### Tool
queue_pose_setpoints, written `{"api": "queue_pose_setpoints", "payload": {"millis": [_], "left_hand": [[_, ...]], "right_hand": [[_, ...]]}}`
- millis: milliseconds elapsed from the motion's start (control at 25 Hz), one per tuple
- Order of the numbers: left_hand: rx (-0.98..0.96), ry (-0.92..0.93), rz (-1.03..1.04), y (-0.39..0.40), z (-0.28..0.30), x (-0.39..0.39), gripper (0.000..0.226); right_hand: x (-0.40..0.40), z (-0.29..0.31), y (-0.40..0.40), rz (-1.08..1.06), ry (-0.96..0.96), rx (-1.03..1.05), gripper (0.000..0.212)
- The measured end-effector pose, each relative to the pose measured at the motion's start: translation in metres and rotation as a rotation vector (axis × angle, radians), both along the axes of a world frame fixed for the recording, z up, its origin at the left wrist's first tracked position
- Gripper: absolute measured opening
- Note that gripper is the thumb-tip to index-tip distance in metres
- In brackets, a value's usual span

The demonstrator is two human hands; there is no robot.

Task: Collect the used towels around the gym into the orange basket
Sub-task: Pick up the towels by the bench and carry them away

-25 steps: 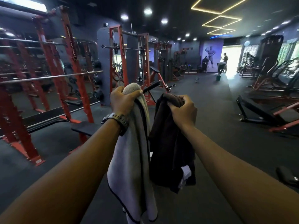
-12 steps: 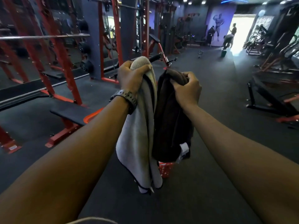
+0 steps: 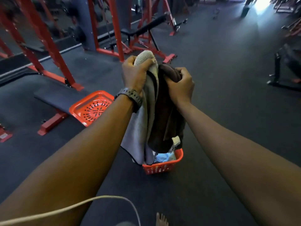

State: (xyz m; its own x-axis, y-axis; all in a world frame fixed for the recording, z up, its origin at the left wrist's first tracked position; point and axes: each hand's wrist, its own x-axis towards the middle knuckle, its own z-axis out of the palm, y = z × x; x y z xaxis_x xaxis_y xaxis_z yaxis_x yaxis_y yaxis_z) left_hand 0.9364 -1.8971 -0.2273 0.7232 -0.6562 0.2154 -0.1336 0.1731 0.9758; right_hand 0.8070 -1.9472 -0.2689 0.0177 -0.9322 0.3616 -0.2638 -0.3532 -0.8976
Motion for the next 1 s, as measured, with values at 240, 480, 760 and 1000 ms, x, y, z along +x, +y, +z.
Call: {"api": "queue_pose_setpoints", "payload": {"millis": [240, 480, 760, 1000], "left_hand": [[0.073, 0.097, -0.038, -0.091, -0.076, 0.026, 0.023], [0.267, 0.216, -0.132, -0.15, -0.202, 0.06, 0.018], [0.552, 0.134, -0.189, -0.193, -0.38, 0.079, 0.019], [0.788, -0.329, -0.382, -0.198, -0.583, 0.065, 0.031]], "right_hand": [[0.031, -0.069, -0.087, -0.019, 0.03, 0.119, 0.02], [0.067, -0.182, -0.145, -0.012, 0.13, 0.314, 0.016], [0.076, -0.36, -0.194, 0.046, 0.207, 0.499, 0.018], [0.065, -0.561, -0.209, 0.194, 0.543, 0.466, 0.059]]}}
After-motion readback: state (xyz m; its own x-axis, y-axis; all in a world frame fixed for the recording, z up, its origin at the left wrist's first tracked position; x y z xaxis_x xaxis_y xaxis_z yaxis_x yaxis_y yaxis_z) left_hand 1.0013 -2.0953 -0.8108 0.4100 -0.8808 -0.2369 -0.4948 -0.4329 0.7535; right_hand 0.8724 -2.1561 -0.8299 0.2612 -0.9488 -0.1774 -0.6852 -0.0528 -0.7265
